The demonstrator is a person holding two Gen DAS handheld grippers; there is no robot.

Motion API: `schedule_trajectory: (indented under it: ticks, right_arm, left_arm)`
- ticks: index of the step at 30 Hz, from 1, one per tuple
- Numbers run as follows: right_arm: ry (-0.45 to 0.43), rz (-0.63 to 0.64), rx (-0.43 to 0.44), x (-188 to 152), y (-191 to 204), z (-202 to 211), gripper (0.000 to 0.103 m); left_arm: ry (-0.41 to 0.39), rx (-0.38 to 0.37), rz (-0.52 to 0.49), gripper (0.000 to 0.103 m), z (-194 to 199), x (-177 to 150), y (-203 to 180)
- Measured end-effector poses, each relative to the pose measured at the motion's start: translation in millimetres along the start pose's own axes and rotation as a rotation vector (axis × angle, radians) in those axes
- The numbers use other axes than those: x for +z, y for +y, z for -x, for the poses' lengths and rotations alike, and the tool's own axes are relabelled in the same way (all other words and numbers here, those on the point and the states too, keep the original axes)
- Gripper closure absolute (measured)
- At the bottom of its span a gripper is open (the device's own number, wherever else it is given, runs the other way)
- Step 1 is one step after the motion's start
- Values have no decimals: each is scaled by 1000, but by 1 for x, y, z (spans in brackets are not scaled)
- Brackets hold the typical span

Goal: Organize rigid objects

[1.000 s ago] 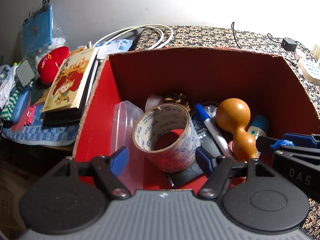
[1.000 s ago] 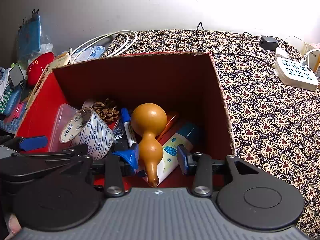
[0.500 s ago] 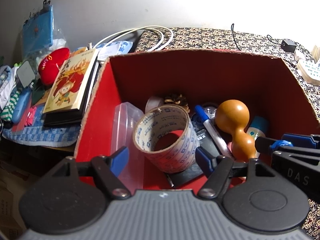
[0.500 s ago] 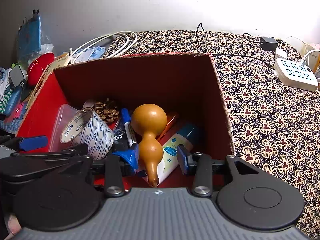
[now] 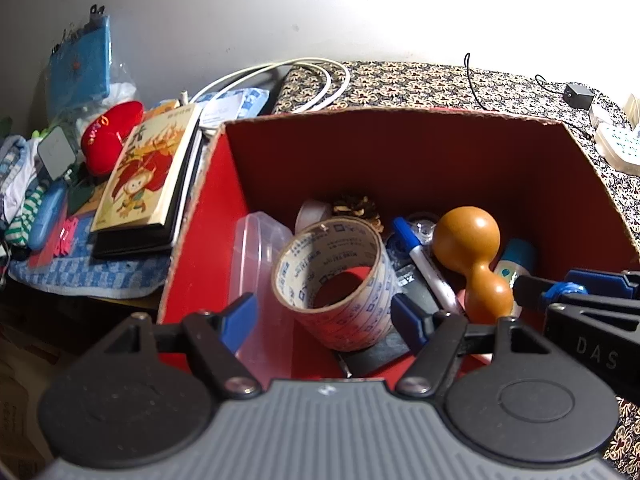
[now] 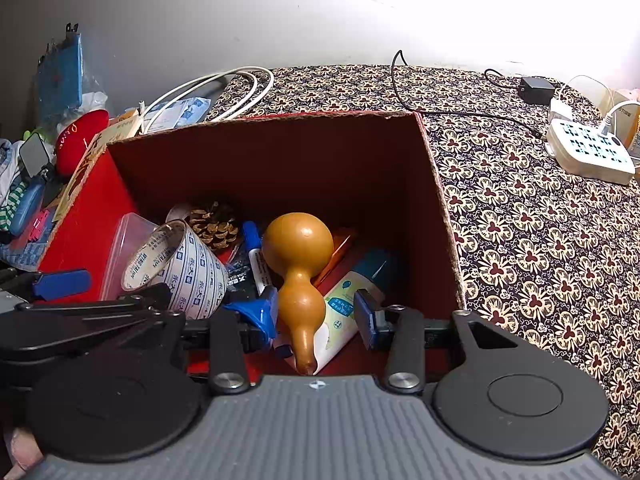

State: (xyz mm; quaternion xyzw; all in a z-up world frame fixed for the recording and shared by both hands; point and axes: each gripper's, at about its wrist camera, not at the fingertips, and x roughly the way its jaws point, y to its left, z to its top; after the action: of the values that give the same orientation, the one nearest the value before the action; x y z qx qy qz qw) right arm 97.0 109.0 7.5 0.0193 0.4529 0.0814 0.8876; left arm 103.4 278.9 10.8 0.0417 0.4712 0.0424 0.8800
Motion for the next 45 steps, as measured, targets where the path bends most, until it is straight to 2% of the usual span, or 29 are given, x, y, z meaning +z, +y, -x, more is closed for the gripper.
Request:
schedule_trajectory:
  ticks: [45]
  right_arm:
    - [8,-14,14,-1,-2,-4,78]
  left_arm:
    - [17,0,10,30,-8,-3,0]
